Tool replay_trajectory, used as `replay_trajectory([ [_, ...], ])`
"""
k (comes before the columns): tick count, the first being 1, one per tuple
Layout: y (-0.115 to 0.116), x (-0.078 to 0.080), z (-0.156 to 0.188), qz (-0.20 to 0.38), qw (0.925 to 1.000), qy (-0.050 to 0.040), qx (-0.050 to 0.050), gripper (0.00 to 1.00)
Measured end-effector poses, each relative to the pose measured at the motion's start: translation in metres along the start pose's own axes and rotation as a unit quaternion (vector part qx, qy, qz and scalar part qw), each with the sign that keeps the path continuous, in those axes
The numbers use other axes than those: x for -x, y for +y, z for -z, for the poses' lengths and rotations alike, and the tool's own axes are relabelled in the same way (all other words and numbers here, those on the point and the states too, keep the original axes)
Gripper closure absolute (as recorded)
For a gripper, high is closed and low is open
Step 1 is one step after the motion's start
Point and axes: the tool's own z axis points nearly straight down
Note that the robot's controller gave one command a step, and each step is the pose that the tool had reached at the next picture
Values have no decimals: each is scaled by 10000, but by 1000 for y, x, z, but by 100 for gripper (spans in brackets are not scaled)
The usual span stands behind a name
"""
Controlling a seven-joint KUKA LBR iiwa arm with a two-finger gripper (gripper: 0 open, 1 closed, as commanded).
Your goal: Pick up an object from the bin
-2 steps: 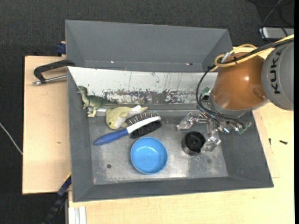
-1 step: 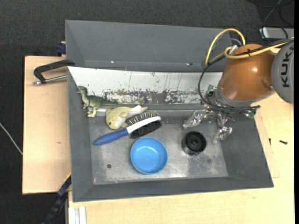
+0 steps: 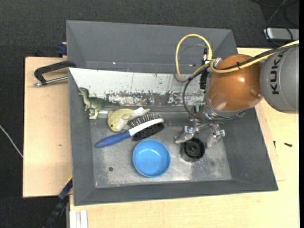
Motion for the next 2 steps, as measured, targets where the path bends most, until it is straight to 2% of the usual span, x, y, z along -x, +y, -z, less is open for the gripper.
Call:
replay_trajectory([
  [1,26,-41,-1,1849,9828,3,22,0],
  [2,24,-41,1,1851,9827,15,-5,100],
])
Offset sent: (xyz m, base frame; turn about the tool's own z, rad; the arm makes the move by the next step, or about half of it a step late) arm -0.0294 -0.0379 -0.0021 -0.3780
